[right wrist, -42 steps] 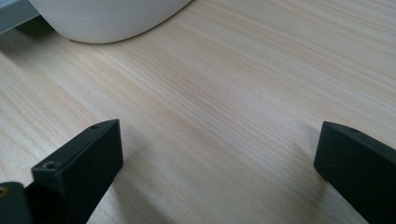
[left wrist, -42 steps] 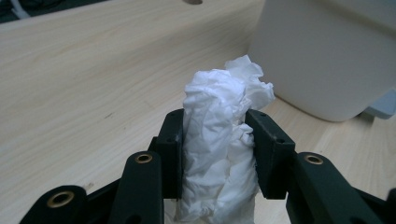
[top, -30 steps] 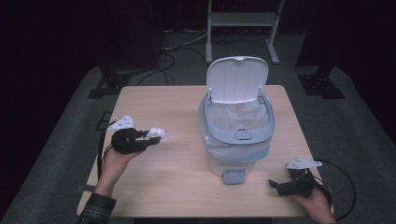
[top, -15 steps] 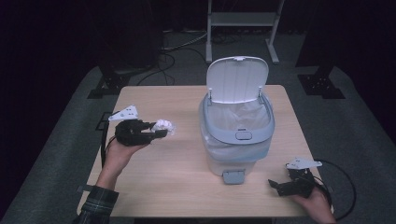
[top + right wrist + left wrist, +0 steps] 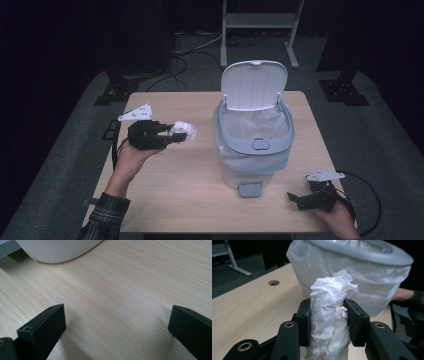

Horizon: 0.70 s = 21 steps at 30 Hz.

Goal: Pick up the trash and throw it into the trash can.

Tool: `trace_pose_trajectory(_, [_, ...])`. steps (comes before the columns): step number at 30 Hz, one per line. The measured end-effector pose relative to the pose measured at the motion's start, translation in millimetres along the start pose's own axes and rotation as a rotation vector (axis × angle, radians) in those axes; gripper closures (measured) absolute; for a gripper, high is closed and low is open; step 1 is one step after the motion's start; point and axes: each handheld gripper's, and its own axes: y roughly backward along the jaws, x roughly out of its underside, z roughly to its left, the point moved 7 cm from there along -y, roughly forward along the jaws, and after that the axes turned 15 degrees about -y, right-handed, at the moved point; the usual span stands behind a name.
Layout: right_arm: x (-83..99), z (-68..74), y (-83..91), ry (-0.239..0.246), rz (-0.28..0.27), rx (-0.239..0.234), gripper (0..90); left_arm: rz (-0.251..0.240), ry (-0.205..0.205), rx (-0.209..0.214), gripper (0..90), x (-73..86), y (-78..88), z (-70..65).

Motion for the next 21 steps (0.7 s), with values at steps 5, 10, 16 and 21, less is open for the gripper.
trace_pose_trajectory(5, [0.0, 0.0, 0.0, 0.0, 0.0, 0.0, 0.2, -0.025, -0.017, 0.026, 59.8, -15.5, -4.2, -2.9])
trace_pose_trajectory(10, [0.0, 0.0, 0.0, 0.0, 0.0, 0.0, 0.2, -0.038, -0.027, 0.042, 59.8, -26.6, -7.4, -3.7])
trace_pose_trajectory(16, [0.0, 0.0, 0.0, 0.0, 0.0, 0.0, 0.2, -0.067, -0.033, 0.063, 59.9, -41.8, -8.6, -4.0])
trace_pose_trajectory(21, [0.0, 0.0, 0.0, 0.0, 0.0, 0.0, 0.2, -0.081, -0.052, 0.081, 59.9, -55.8, -10.4, -6.1])
